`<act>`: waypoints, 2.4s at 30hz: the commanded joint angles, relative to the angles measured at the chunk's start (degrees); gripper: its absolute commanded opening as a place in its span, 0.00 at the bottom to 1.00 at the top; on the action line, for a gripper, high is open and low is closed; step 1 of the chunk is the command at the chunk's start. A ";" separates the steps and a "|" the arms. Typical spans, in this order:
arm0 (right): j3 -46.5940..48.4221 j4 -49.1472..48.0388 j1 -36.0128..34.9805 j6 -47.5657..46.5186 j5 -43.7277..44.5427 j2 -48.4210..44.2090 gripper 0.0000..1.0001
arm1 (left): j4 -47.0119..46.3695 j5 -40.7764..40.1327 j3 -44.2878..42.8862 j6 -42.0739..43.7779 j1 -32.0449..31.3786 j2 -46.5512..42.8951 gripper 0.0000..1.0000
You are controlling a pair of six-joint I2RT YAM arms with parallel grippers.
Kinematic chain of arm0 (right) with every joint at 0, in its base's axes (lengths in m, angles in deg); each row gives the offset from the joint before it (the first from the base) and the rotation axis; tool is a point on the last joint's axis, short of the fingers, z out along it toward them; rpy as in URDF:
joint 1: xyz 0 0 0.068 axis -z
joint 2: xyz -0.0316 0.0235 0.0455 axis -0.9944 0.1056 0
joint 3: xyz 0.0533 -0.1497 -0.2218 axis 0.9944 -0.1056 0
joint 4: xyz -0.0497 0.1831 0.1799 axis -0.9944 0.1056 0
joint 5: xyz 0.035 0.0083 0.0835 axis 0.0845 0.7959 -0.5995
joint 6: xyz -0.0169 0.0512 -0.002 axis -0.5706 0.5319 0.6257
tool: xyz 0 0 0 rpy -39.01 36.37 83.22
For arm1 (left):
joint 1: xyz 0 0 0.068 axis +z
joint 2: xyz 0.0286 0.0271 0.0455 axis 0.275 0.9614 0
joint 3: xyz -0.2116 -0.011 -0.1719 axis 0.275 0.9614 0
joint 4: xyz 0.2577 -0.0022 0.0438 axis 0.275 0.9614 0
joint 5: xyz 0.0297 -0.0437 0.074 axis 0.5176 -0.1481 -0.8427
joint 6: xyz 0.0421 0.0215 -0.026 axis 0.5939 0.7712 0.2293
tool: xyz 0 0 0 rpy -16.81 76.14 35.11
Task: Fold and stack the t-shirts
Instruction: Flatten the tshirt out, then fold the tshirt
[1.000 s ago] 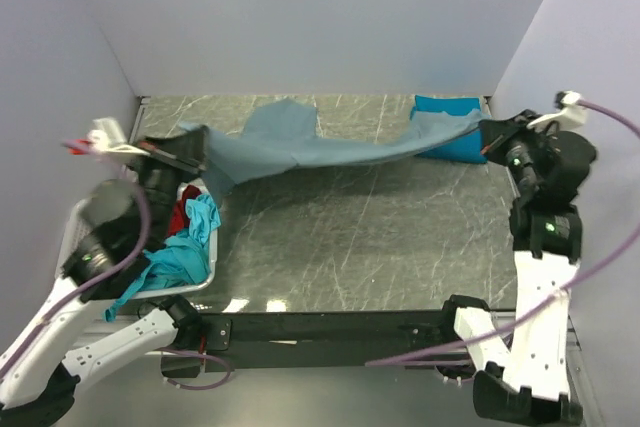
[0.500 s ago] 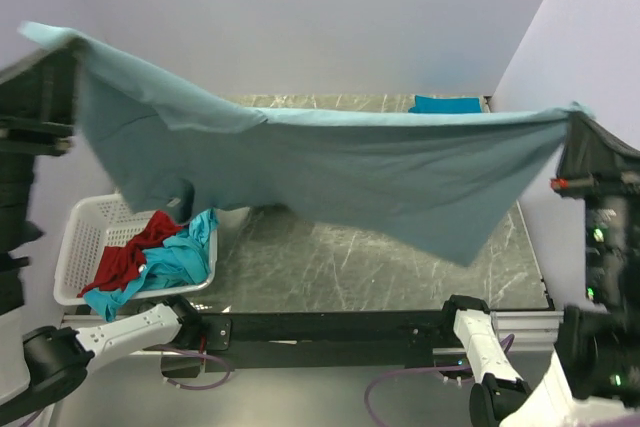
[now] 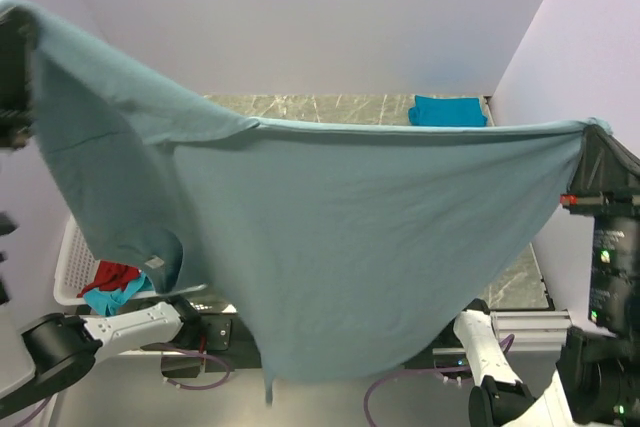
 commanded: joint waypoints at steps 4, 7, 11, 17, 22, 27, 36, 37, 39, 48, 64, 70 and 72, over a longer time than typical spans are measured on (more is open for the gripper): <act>-11.64 -4.90 0.31 -0.83 1.29 1.69 0.00 | -9.08 -14.32 11.16 7.25 -0.04 6.27 0.01; -21.48 -9.46 0.31 -0.47 0.50 2.04 0.00 | -17.09 -23.91 21.91 11.38 -0.13 7.06 0.01; -33.79 -18.15 0.40 0.67 -2.84 4.41 0.00 | -19.13 -27.73 29.66 9.04 5.37 12.06 0.01; -51.38 -32.29 0.40 3.48 -6.26 15.47 0.01 | -23.66 -17.97 40.81 -3.37 17.87 24.19 0.01; -52.11 -38.04 0.31 3.66 -8.12 35.50 0.01 | -28.09 -9.61 40.93 -5.21 21.22 40.26 0.01; -39.89 -35.75 0.14 0.33 -9.00 51.42 0.00 | -30.79 -5.21 33.20 -3.64 22.90 54.58 0.01; -26.36 -34.88 -0.13 -1.53 -9.09 66.55 0.00 | -29.93 -5.21 20.27 -3.63 24.74 69.01 0.01; -25.21 -34.35 -0.30 -1.61 -9.09 68.56 0.00 | -30.28 -4.95 19.83 -3.98 25.01 69.73 0.01; -22.49 -33.12 -0.39 -1.79 -8.56 70.33 0.00 | -30.11 -4.68 18.60 -4.25 25.36 71.22 0.01; -13.87 -29.08 -1.79 -4.42 -7.24 76.66 0.01 | -29.33 -5.74 14.73 -3.81 25.45 74.91 0.01; -23.70 -29.34 -2.85 -5.74 -2.85 67.53 0.01 | -21.95 -10.57 32.73 -16.28 25.45 58.06 0.01; -29.06 -28.81 -2.85 -5.92 -1.09 61.91 0.01 | -15.71 -15.66 43.28 -22.26 23.17 47.51 0.01; -30.20 -28.55 -2.85 -5.66 -0.74 59.98 0.01 | -10.90 -18.12 45.92 -24.45 21.94 44.25 0.01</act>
